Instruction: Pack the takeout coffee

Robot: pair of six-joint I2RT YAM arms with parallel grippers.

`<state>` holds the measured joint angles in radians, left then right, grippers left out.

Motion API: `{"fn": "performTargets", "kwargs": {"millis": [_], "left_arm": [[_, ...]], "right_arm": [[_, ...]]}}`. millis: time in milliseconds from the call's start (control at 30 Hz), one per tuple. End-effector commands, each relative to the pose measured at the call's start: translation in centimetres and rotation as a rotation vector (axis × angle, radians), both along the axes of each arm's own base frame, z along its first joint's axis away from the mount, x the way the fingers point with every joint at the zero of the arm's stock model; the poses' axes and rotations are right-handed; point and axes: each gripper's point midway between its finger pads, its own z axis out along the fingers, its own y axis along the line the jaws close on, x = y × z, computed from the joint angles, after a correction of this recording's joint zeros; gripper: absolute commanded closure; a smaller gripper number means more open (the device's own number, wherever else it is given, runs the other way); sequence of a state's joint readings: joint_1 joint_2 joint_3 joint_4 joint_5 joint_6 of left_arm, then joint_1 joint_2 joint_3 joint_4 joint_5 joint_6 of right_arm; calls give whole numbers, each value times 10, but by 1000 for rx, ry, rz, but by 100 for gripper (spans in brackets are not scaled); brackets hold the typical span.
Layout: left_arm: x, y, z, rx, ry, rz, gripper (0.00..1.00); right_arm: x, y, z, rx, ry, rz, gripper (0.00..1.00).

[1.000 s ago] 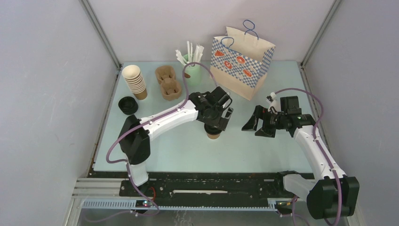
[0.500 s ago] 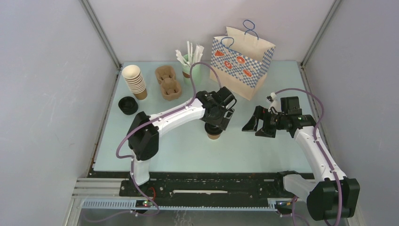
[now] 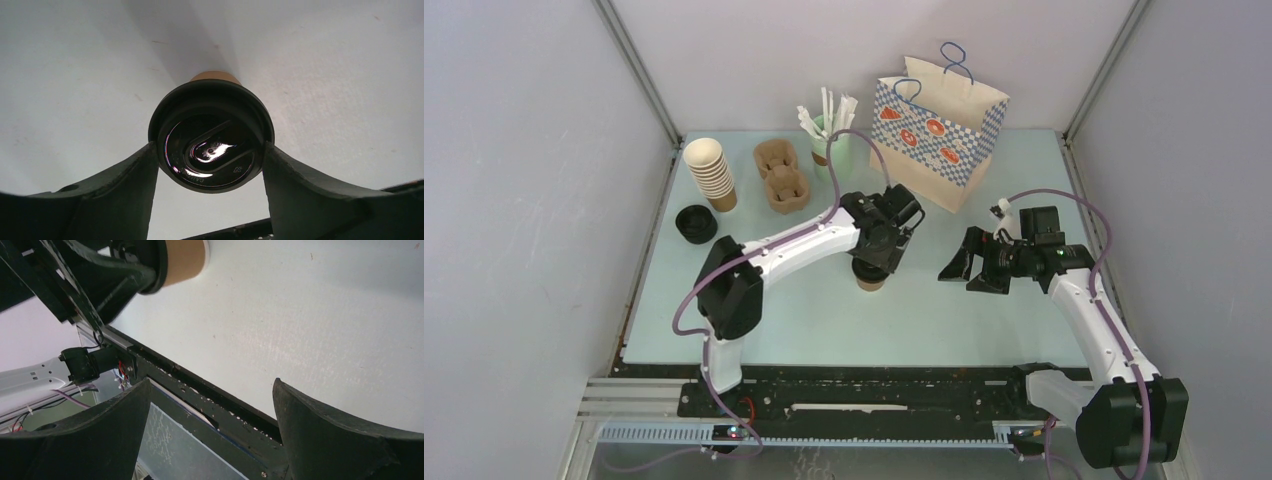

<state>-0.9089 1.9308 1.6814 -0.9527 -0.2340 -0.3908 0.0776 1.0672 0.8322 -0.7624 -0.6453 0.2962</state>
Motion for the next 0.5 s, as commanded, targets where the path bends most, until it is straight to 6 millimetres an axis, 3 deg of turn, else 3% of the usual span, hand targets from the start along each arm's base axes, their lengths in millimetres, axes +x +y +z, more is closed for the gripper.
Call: {"fn": "performTargets", "kwargs": {"millis": [0,133,267,400,467], "left_arm": [[35,60,28,53,-103,128,34],[60,142,33,64,-133,324,34],[79,216,25,56,-129,507,34],[91,261,19,74,-127,606,34],[92,268,15,57,-114,627,34]], "right_arm": [[1,0,6,6,-37,12,1],[0,1,6,11,-35,15,1],[-1,2,7,14,-36,21,1],[-1,3,7,17,-35,24,2],[-1,3,7,19,-36,25,2]]}}
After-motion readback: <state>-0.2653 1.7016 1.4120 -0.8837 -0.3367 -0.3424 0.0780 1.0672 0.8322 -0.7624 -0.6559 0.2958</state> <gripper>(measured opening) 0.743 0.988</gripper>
